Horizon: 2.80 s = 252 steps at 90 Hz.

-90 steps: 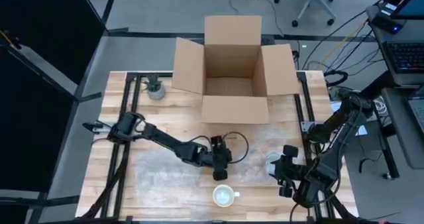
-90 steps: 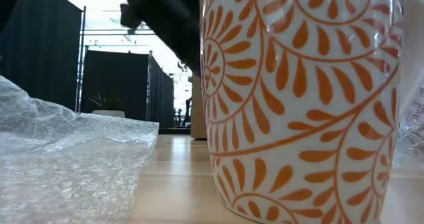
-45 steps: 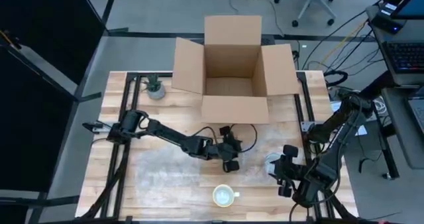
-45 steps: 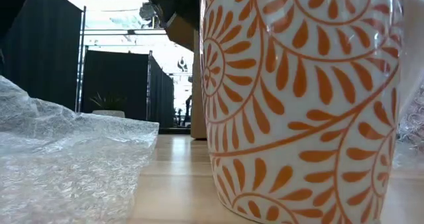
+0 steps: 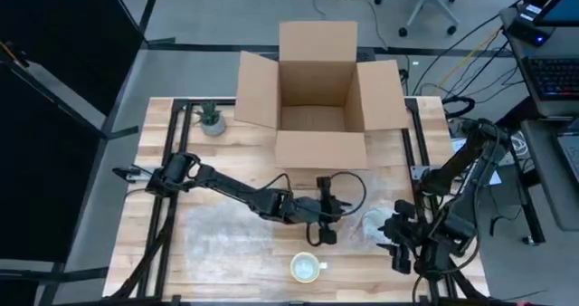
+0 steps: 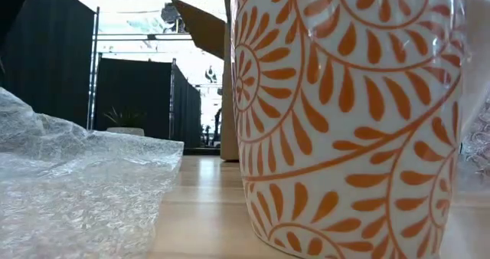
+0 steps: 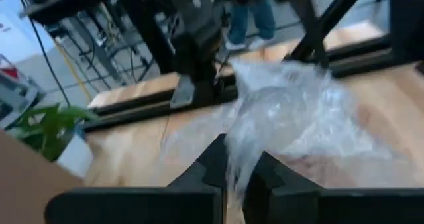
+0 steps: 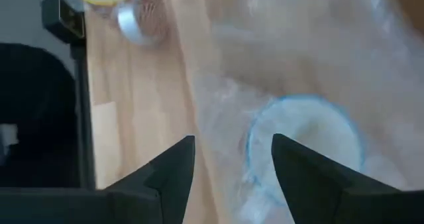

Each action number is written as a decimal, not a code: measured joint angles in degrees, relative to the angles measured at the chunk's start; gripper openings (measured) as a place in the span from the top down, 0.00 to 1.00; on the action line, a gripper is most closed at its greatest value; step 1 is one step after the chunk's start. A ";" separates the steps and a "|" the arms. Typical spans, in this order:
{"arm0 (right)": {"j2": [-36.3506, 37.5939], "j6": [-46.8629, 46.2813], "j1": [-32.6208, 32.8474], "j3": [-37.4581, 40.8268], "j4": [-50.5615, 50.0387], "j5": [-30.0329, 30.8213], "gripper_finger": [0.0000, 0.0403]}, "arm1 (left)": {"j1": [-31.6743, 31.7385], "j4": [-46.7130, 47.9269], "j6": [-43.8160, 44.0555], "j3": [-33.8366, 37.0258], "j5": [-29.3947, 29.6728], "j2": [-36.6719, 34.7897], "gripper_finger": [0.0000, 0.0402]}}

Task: Wrap mug
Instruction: Wrap the red patterned mug with bubble wrap

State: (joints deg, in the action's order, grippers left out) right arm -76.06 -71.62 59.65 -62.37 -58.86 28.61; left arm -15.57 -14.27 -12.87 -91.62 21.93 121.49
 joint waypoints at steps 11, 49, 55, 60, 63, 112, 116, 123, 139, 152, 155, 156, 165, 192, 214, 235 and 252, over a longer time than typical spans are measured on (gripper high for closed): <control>-0.62 -2.49 0.67 0.00 -0.06 -0.48 0.54 | 0.07 -3.95 0.07 -0.39 -3.92 0.00 0.98; -0.60 -4.19 1.95 0.00 -2.34 -1.17 0.54 | 0.22 -13.47 0.07 -0.48 -20.15 0.86 0.98; -0.65 -4.17 1.89 0.00 -3.75 0.12 0.54 | 0.22 -13.57 0.06 -0.46 -21.61 1.33 0.98; -0.65 -3.84 1.76 0.00 -4.37 2.92 0.54 | 0.20 -13.90 0.05 -0.45 -22.17 1.88 0.98; -0.65 -3.65 1.74 0.00 -4.51 4.77 0.54 | 0.23 -14.54 0.06 -0.53 -22.11 2.43 0.98; -0.69 4.38 -0.31 0.00 1.71 16.86 0.54 | 0.59 -15.00 -0.02 -0.44 -20.99 3.50 0.98; -0.69 6.11 -0.83 0.00 1.69 17.75 0.54 | 0.59 -15.03 0.01 -0.44 -21.53 3.50 0.98; -0.69 9.35 -1.74 0.00 1.75 18.61 0.54 | 0.59 -15.04 0.00 -0.44 -21.77 3.50 0.98; -0.96 21.91 -2.63 0.00 6.26 18.37 0.54 | 0.59 -14.95 0.01 -0.44 -21.88 3.50 0.98; -2.09 23.00 -4.67 -0.02 6.40 17.93 0.54 | 0.59 -15.44 0.01 -0.44 -21.88 3.50 0.98; -2.43 23.04 -5.13 -0.02 6.34 17.93 0.55 | 0.59 -15.49 0.01 -0.44 -21.88 3.50 0.98; -2.54 23.13 -5.30 -0.02 6.34 17.93 0.56 | 0.59 -15.49 0.01 -0.44 -21.88 3.50 0.98; -3.32 24.60 -6.51 -0.02 6.32 17.90 0.65 | 0.59 -15.44 0.03 -0.44 -21.88 3.50 0.98; -3.40 25.07 -6.70 -0.02 5.44 15.99 0.97 | 0.59 -12.78 0.09 -0.44 -20.74 3.27 0.98; -3.40 24.36 -6.81 -0.02 4.57 15.40 0.99 | 0.34 5.37 0.38 -0.52 -10.34 -0.43 0.98; -3.36 24.31 -6.64 -0.02 3.08 14.46 1.00 | -0.08 11.76 0.57 -0.34 -8.98 -3.45 0.98; -3.35 24.31 -6.61 -0.02 2.79 14.50 1.00 | -0.97 19.55 7.16 -0.41 -9.55 -5.49 0.97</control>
State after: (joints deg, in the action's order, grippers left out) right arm -79.41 -47.31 53.04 -62.39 -56.07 43.11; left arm -16.55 5.28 -5.71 -92.03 12.38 116.00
